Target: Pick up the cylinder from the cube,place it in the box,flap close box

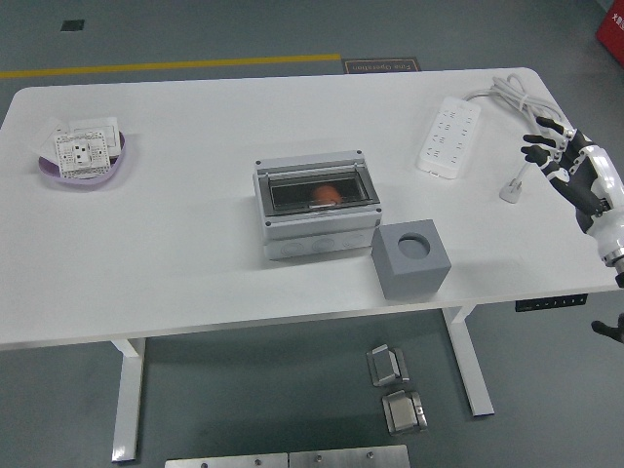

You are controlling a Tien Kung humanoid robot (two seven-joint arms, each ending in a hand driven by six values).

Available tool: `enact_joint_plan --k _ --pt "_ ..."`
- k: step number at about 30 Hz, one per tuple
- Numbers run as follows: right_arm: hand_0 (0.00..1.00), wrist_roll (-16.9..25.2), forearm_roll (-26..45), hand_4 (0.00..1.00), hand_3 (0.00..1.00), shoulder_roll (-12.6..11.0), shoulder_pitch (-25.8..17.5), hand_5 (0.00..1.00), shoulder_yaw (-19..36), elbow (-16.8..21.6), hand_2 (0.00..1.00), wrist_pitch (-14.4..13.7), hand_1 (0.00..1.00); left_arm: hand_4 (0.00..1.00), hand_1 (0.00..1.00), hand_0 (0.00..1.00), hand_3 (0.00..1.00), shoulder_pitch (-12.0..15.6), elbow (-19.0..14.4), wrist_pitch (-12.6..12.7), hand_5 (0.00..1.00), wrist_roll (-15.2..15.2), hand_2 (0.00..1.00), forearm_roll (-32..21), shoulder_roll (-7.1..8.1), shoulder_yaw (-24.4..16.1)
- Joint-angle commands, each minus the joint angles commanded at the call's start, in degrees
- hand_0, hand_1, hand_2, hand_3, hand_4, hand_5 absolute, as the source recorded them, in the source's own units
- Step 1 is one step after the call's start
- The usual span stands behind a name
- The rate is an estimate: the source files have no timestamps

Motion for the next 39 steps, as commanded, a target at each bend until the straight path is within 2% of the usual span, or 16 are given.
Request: enact_joint_plan --k 18,39 --pt "0.728 0.1 -1.5 0.821 0.822 0.58 0.33 0.514 -0.04 0.12 0.737 -0.26 0.686 0.624 0.656 0.685 0.603 0.23 0.03 0.08 0.269 -0.05 0.556 -2.81 -0.31 1.88" --pt "0.726 0.34 -3.08 0.802 0.82 1.2 1.42 0.491 -1.86 -0.19 0.739 -0.64 0.684 0.626 0.656 0.685 0.604 0.05 0.08 0.17 0.271 -0.22 0.557 -5.06 0.0 3.93"
